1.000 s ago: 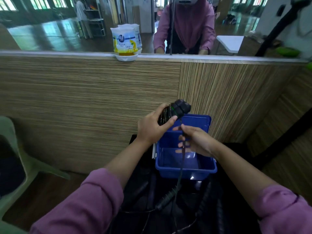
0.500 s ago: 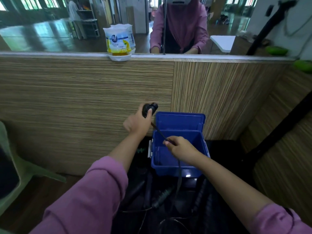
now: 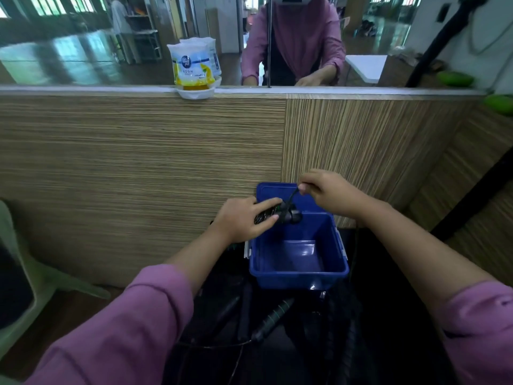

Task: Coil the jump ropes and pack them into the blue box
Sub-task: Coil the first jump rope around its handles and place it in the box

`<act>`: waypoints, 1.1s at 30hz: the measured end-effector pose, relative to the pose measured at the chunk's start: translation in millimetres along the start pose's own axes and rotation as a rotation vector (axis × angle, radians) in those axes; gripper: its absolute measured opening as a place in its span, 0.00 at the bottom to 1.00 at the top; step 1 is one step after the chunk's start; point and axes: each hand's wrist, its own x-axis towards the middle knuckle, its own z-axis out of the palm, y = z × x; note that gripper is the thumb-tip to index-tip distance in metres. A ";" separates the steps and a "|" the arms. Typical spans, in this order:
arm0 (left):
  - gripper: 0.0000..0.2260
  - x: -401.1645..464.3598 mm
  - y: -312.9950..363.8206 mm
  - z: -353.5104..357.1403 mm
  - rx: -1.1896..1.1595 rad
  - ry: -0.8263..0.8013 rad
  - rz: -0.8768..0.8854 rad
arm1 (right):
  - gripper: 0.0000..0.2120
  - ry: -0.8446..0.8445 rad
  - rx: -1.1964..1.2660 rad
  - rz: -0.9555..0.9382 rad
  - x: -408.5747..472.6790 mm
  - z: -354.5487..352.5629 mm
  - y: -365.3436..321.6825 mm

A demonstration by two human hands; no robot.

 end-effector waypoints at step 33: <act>0.22 20.2 10.0 -18.0 -0.271 0.220 -0.599 | 0.09 0.002 0.352 0.430 -20.1 65.5 -18.8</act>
